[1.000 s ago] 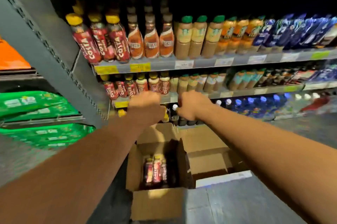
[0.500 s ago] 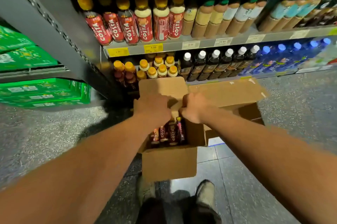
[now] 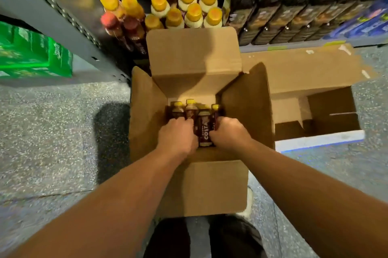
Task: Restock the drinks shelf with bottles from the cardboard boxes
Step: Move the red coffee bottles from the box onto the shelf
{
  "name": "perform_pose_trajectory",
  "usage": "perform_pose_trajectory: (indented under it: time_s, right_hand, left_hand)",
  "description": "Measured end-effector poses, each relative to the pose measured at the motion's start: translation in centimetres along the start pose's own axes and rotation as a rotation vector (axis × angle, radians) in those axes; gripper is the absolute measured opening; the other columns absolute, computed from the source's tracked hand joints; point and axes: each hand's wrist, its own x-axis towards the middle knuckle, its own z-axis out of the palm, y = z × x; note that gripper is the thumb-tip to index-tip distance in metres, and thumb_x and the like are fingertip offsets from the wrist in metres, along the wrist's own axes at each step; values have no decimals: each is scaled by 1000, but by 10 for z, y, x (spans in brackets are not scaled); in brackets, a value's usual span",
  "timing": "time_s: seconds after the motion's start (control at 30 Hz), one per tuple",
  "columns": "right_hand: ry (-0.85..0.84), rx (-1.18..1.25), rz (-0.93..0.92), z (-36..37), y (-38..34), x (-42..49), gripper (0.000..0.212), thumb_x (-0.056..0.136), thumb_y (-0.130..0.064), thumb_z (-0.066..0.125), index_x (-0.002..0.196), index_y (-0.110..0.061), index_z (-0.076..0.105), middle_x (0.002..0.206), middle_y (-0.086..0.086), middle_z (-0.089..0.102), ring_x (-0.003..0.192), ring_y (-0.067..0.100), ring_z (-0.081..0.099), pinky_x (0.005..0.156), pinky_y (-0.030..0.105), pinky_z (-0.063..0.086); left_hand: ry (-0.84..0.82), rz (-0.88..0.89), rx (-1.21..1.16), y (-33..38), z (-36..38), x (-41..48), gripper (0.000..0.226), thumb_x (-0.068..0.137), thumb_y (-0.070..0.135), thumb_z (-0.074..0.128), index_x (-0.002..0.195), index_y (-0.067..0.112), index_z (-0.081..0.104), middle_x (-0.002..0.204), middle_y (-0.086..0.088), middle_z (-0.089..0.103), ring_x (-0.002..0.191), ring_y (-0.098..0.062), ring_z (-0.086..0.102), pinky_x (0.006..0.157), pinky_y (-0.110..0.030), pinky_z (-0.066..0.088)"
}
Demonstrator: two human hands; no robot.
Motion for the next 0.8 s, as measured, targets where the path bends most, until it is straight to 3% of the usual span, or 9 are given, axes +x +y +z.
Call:
perform_pose_trajectory:
  time_s: [0.1,0.27,0.4,0.6,0.73,0.8]
  right_hand:
    - [-33,27,36,35,20,44,28,88,-27,59,113,-15,60,108,4,64,94,22,61,72,31,50]
    - [-47,92,215,78,51,116,44,88,-31,62,127,-13,53,124,10,58,109,28,58,77,30,44]
    - [-76,127,264,107,71,160,52,90,-33,59,136,-13,47,134,11,53,118,30,54,87,29,44]
    - [-101,315,335,129,83,201,55,86,-29,66,136,-16,46,131,10,54,116,28,55,91,33,45]
    - [-105,299,354,131,90,214,49,89,-25,64,132,-10,49,132,12,53,119,29,53,95,31,45]
    - [-109,300,347,137,90,215,51,88,-24,65,134,-10,48,134,12,52,122,29,51,102,37,44]
  left_hand:
    - [-67,-78,-113,-6,50,34,31,91,28,51,120,18,54,119,-4,53,111,-24,51,89,-38,47]
    - [-107,-169,-236,-8,117,83,35,89,25,57,123,19,53,126,-4,51,116,-25,49,96,-44,46]
    - [-158,-236,-328,-11,158,118,42,90,21,57,130,16,49,133,-8,49,122,-29,47,101,-40,43]
    - [-296,-339,-594,-8,191,157,47,88,21,62,132,19,48,133,-8,51,122,-28,48,104,-42,41]
    - [-287,-439,-606,-5,201,170,47,90,19,59,134,11,44,136,-11,47,123,-30,47,101,-38,40]
    - [-259,-477,-591,-6,203,172,45,91,14,57,134,7,43,139,-13,42,126,-30,44,104,-37,38]
